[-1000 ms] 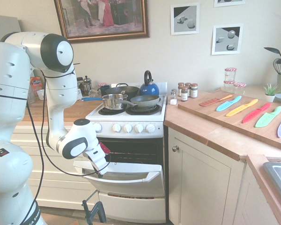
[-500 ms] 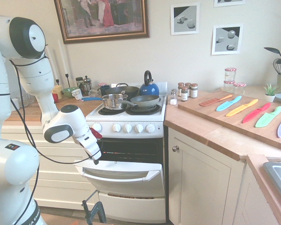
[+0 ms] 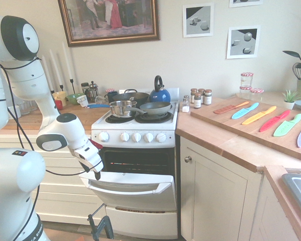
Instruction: Open the oven
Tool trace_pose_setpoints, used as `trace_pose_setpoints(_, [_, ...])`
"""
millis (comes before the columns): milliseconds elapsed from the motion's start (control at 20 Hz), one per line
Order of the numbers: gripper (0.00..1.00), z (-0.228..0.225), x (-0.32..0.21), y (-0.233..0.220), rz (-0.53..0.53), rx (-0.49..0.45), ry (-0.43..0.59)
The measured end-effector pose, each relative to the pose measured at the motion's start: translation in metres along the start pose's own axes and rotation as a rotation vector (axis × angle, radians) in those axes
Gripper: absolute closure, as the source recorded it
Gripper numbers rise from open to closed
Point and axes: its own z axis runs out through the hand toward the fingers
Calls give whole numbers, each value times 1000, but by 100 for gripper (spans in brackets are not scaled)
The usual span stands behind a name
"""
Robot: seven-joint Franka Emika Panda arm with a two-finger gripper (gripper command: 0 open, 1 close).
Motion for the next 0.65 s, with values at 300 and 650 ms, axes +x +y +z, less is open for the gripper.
trace_pose_setpoints(300, [0, -2, 13, -7, -98, 3, 16])
trace_pose_setpoints(650, [0, -4, 22, -12, -173, -9, 27])
